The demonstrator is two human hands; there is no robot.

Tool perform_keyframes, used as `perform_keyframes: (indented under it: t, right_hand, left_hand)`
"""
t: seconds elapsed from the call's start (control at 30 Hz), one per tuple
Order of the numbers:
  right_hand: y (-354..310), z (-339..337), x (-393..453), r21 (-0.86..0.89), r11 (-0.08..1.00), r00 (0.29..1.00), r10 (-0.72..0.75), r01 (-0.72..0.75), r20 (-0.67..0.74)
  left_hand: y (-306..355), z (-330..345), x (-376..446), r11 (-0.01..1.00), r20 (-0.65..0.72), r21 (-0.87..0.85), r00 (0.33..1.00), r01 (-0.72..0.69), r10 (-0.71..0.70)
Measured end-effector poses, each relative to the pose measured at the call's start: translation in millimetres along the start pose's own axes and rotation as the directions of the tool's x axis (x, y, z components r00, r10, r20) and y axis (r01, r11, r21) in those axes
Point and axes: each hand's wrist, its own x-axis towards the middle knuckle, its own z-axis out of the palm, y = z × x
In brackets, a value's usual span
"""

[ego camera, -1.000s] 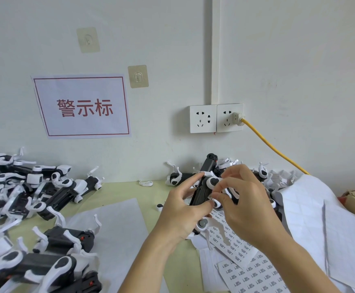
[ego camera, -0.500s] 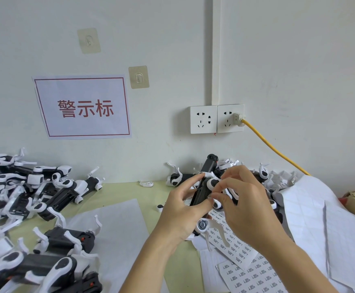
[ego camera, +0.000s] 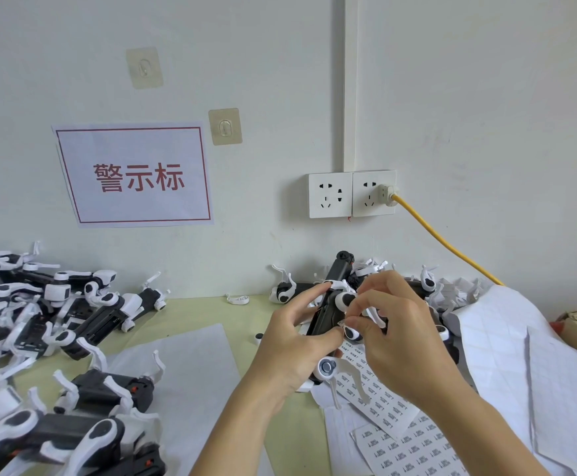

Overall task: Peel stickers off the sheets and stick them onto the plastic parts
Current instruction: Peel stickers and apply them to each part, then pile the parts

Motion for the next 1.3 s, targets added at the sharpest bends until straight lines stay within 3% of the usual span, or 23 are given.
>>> perform_keyframes:
  t: [0.67, 1.3]
  right_hand:
    - [-3, 2, -1, -0.079, 0.997, 1.0, -0.004, 0.004, 0.003]
    - [-9, 4, -4, -0.147, 0.988, 0.991, -0.06, 0.042, -0.117]
  left_hand:
    - [3, 0, -1, 0.996, -0.012, -0.085, 1.0, -0.006, 0.005]
    - [10, 3, -3, 0.992, -0.044, -0.119, 0.998, -0.047, 0.042]
